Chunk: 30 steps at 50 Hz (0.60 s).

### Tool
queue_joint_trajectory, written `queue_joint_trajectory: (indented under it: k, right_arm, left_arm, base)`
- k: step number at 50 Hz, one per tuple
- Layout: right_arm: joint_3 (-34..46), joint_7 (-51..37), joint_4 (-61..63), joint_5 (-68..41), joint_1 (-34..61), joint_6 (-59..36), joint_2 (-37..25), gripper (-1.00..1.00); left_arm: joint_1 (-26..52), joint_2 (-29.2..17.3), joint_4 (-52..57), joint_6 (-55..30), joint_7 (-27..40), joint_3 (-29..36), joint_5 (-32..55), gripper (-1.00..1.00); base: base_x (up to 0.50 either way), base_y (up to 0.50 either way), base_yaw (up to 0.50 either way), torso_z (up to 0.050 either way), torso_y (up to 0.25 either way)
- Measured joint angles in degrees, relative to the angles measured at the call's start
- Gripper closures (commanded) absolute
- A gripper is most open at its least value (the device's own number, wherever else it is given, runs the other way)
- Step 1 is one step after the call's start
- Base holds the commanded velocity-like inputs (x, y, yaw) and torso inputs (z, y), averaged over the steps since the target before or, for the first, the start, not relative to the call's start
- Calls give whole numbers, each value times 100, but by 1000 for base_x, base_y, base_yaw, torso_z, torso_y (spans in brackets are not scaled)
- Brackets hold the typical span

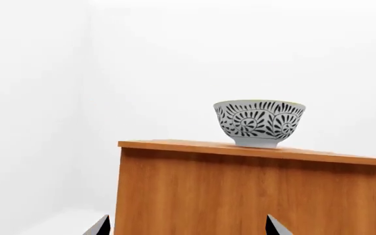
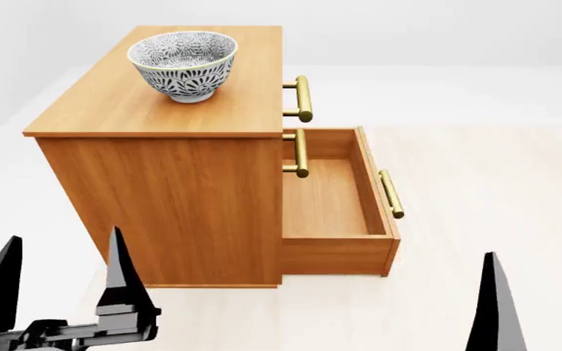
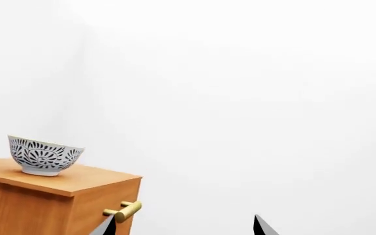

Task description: Put the bowl on top of the cabinet.

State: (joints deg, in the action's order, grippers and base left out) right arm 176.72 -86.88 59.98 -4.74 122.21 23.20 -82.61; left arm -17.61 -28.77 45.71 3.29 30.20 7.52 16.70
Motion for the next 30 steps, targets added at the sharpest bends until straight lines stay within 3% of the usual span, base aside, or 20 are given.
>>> queue_joint_trajectory:
  k: [12, 30]
  right_arm:
    - [-45, 69, 1, 803, -316, -202, -516, -100]
    - [-486, 11, 2, 1069, -403, -514, -702, -100]
  left_arm:
    - [-324, -41, 326, 267, 111, -164, -229, -100]
    - [-773, -78, 669, 762, 165, -336, -504, -100]
  base:
    - [0, 0, 0, 0, 0]
    - [0, 0, 0, 0, 0]
